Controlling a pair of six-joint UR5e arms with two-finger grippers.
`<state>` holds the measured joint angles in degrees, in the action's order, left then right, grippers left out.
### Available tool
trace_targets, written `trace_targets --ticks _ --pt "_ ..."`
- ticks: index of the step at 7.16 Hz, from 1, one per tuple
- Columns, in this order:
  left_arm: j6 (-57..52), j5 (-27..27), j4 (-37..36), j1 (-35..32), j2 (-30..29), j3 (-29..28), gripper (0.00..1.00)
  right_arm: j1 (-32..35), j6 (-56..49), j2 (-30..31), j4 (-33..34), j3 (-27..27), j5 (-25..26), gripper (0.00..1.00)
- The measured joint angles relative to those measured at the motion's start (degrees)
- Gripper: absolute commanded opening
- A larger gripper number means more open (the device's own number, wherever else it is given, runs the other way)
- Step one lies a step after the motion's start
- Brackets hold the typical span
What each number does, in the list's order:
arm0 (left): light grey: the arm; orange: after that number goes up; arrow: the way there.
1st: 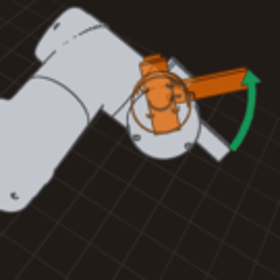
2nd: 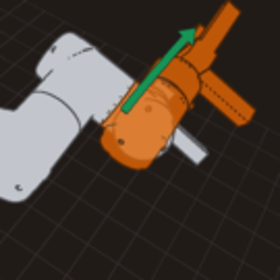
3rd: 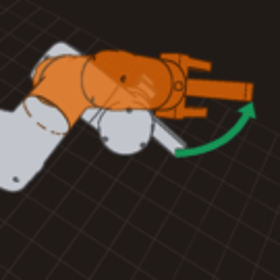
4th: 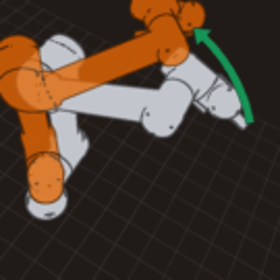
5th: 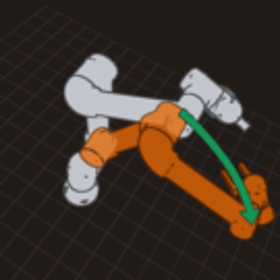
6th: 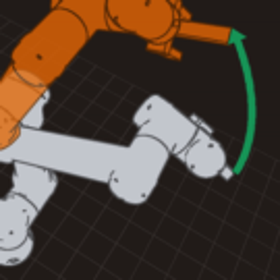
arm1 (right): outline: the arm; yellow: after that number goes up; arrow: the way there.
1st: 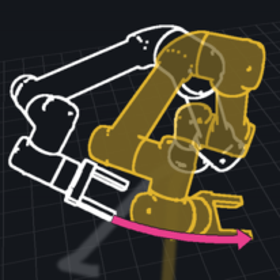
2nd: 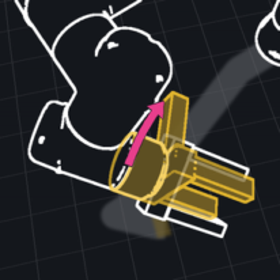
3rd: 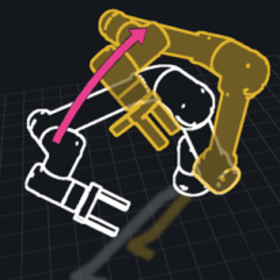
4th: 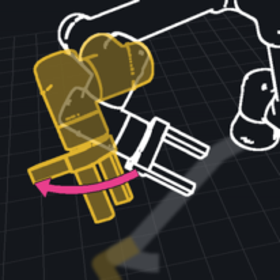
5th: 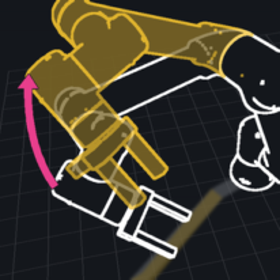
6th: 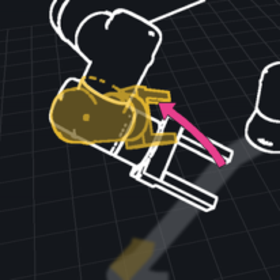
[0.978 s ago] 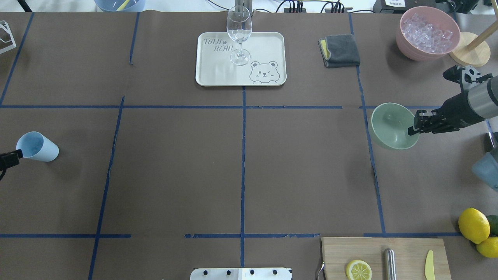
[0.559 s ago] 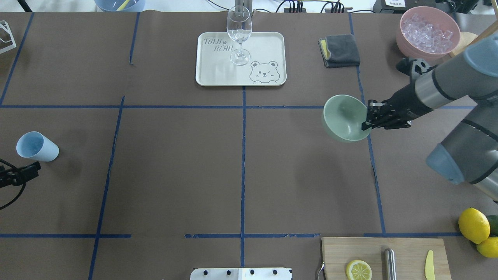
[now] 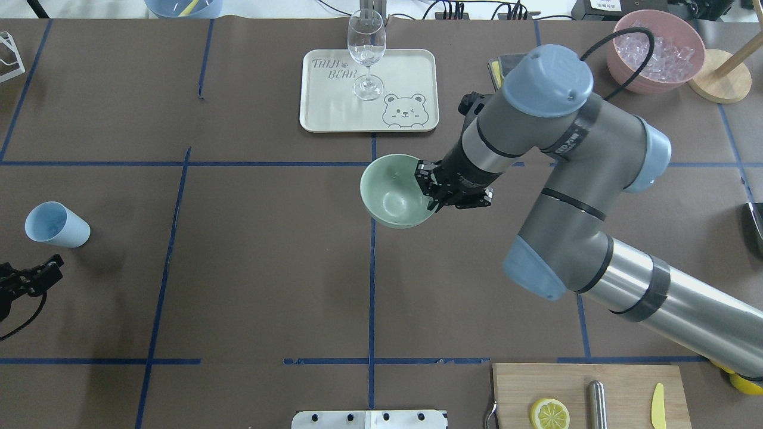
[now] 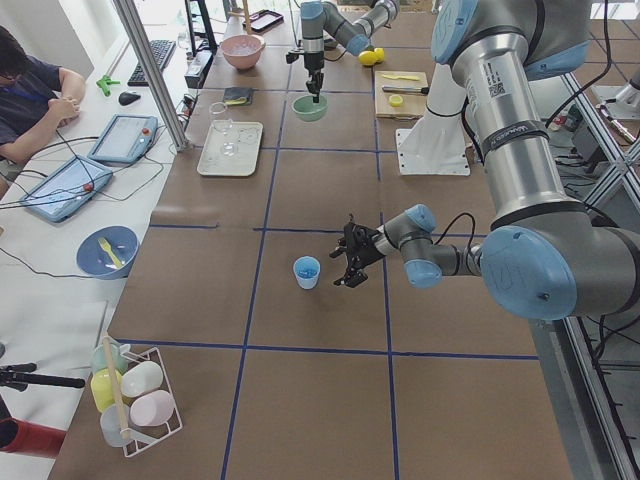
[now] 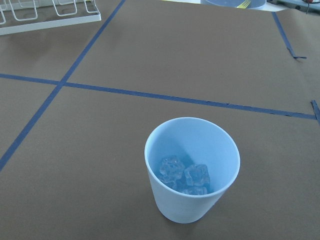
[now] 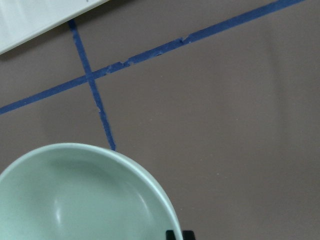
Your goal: Pour ice into bowl
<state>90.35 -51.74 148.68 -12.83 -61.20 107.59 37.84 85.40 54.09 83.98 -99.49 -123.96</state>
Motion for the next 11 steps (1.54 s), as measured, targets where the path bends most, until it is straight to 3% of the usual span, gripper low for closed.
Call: trace_targets --ticks 5,11 --pt "-0.3 12.7 0.5 0.8 -5.5 -6.9 0.99 -6.7 5.4 -19.3 1.5 20.9 5.0 0.00" --pt "-2.4 16.7 0.3 1.1 -11.6 -13.4 0.99 -8.5 6.5 -27.2 -0.1 32.4 5.6 0.00"
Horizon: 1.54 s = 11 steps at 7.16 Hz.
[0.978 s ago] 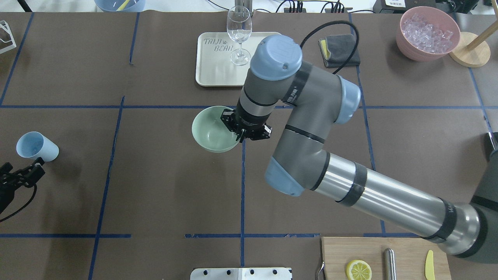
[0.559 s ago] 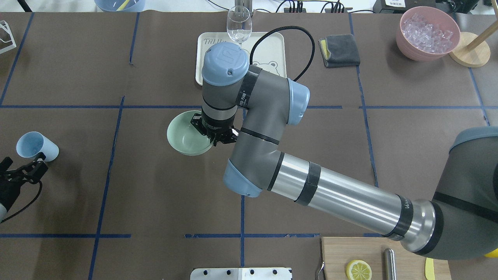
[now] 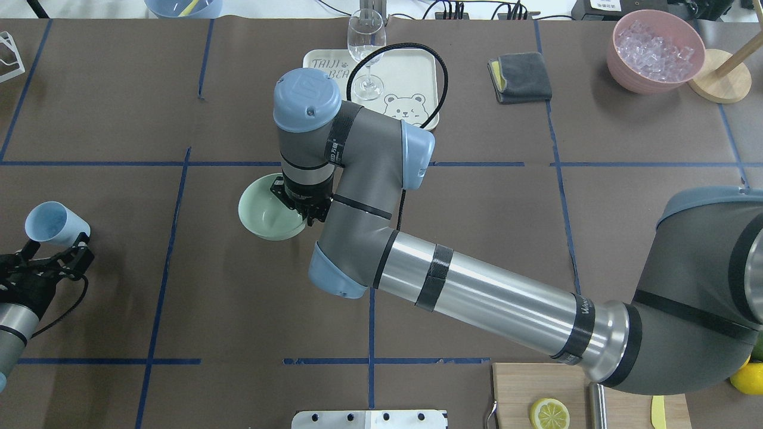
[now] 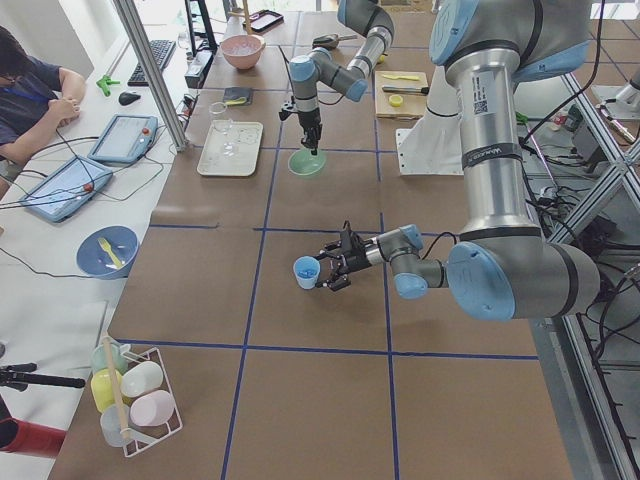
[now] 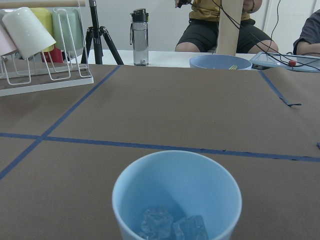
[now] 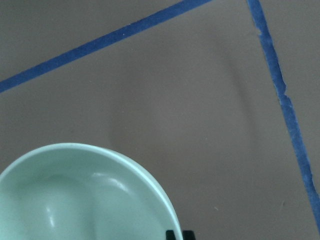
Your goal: Pour ice into bowl
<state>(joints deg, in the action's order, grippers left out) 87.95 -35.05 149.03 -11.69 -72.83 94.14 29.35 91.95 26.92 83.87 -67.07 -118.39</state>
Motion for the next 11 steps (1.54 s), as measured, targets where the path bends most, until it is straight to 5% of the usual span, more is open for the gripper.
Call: trace_targets --ticks 7,8,9,11 --pt "-2.5 0.0 0.3 -0.1 -2.3 -3.5 0.99 -3.6 0.8 -1.1 -3.3 2.1 6.1 0.00" --pt "-2.6 -0.1 0.5 -0.1 -2.3 -3.9 0.99 -3.7 0.8 -1.1 -5.5 3.1 7.2 0.86" --pt "-2.6 -0.1 0.6 -0.3 -2.4 -4.0 0.99 -3.8 0.8 -1.2 -6.6 3.7 7.9 1.00" --pt "-2.7 -0.2 0.6 -0.9 -2.3 -4.2 0.99 -4.3 1.0 -1.3 -7.3 4.0 9.7 1.00"
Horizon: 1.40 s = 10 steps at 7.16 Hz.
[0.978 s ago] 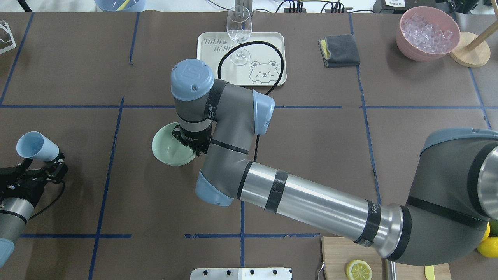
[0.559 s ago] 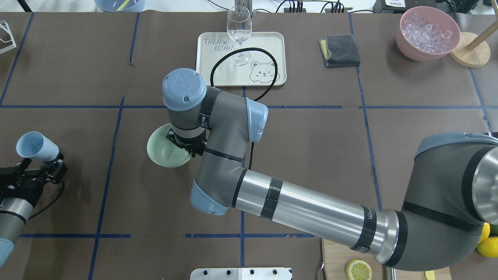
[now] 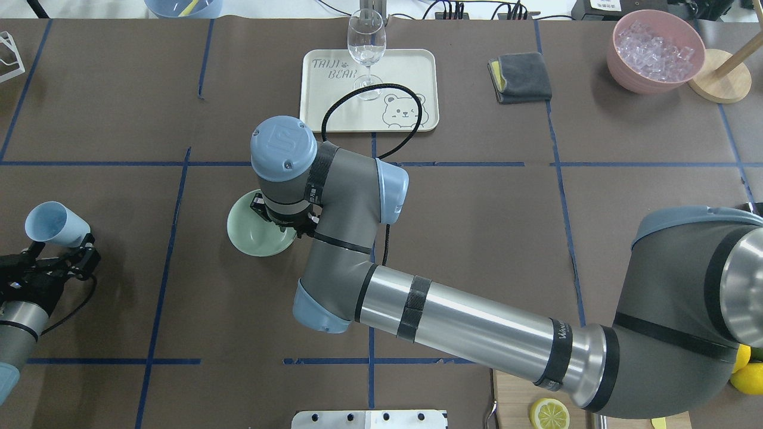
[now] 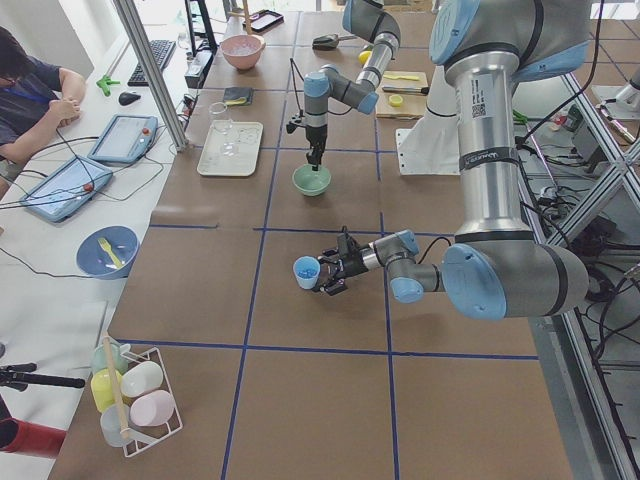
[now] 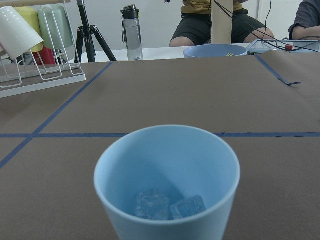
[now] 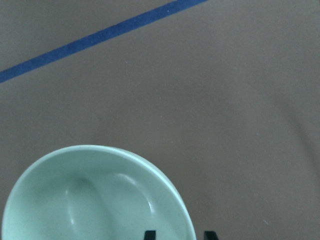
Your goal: Pour ice into bowl
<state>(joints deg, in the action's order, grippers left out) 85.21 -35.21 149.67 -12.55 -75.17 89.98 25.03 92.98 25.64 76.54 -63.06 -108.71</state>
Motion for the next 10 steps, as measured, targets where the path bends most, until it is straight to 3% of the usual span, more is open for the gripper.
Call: trace_targets --ticks 8,9,10 --pt "-2.8 -0.6 0.1 -3.7 -3.0 -2.9 0.94 2.4 2.4 -0.1 1.6 -3.9 0.2 1.00" --pt "-4.0 -0.6 0.4 -4.4 -3.2 -2.9 0.84 3.2 2.2 -0.1 3.1 -5.1 0.1 1.00" --pt "-4.6 -0.6 0.9 -4.8 -3.2 -3.0 0.51 3.8 2.0 0.1 4.4 -6.1 0.0 1.00"
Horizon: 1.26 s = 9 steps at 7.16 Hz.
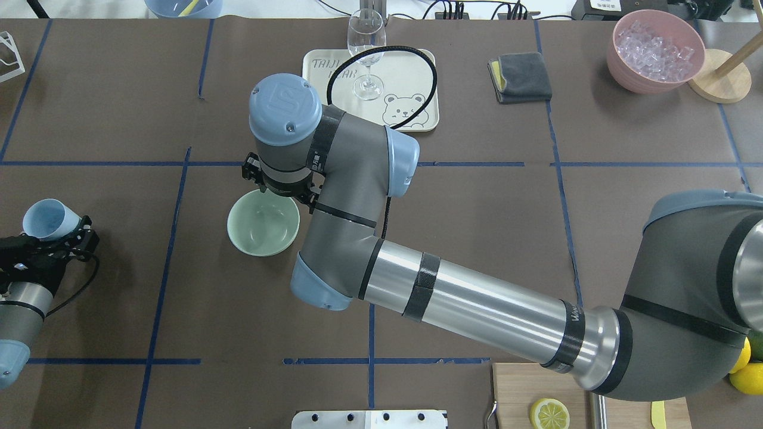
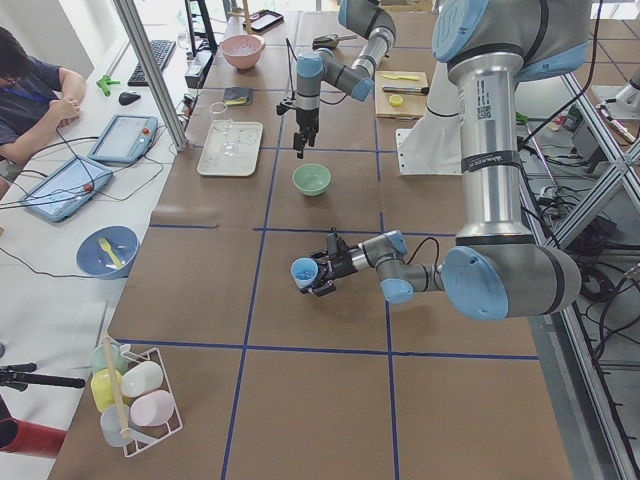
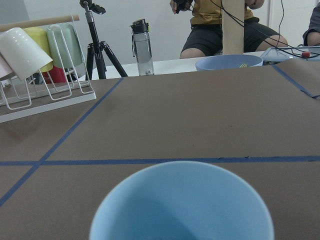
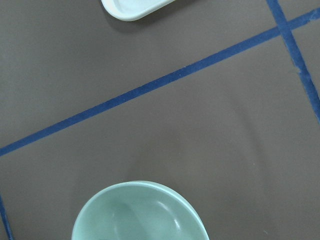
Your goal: Pour ice into bowl
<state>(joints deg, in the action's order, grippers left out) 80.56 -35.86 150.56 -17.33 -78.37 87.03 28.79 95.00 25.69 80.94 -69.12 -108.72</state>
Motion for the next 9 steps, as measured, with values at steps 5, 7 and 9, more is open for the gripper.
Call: trace_targets --ticks 5,7,9 --pt "-10.7 -0.5 8.4 -1.9 -0.7 0.8 0.00 4.6 -5.9 8.7 9.9 -12.1 -0.8 1.00" --pt "-20.6 -1.9 14.6 -3.9 -1.2 2.5 0.00 5.5 -9.3 17.0 11.3 -21.2 -1.0 1.00" --pt "-26.3 -2.3 15.0 -4.3 -1.5 6.2 0.00 5.7 -11.4 23.8 9.7 -26.7 -1.0 1.00"
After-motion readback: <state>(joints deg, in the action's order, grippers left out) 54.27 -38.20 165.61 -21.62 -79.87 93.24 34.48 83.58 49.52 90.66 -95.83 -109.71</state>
